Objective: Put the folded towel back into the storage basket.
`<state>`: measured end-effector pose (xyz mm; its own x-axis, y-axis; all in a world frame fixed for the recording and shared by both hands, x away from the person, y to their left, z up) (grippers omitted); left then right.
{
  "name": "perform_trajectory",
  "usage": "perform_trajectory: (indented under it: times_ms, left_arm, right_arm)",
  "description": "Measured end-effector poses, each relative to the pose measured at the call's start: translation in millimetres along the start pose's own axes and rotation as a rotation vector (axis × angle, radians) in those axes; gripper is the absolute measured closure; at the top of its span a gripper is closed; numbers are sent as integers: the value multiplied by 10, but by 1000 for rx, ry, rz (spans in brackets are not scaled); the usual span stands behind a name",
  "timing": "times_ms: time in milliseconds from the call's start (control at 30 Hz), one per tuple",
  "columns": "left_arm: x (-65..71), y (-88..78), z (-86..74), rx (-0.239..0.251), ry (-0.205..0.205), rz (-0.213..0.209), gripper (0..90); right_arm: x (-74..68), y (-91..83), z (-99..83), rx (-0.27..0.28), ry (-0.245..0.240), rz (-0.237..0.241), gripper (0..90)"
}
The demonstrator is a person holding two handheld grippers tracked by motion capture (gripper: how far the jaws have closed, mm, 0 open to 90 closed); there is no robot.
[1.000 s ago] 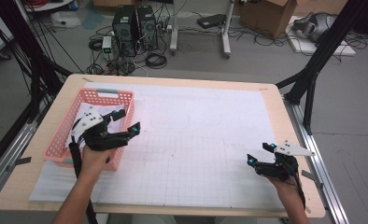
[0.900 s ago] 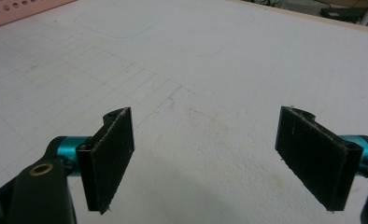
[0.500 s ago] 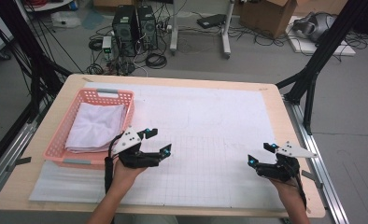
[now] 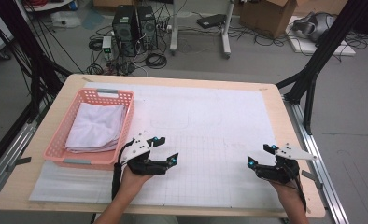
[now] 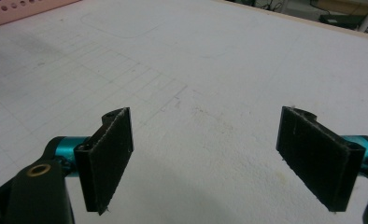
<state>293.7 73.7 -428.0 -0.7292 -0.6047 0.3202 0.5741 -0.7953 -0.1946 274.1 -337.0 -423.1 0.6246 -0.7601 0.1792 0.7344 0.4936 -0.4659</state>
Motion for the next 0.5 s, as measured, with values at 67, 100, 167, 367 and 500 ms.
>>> perform_trajectory:
  times_ms: [67,100,167,367,500]
  left_arm:
    - [-19,5,-2,-3,-7,5,234]
    - [-27,5,-1,-5,-9,2,234]
    - [-31,10,-3,-4,-12,1,234]
    - [-38,17,-10,-10,-16,1,234]
    - [-51,15,-10,-9,-21,4,234]
  right_arm:
    - [0,3,-3,0,-1,0,177]
    - [-5,5,-3,-3,0,2,176]
    - [-5,13,-5,-4,0,3,177]
    - [4,20,-15,-4,3,2,177]
    - [11,20,-22,-3,7,2,177]
Point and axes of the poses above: each handheld gripper's, and its own axes: y roughly forward along the jaws, z roughly out of its top, x roughly to its right, the point moved 2 cm from there along y, roughly forward along the jaws, and after that the axes turned 12 degrees about -y, right-handed, at the moved point
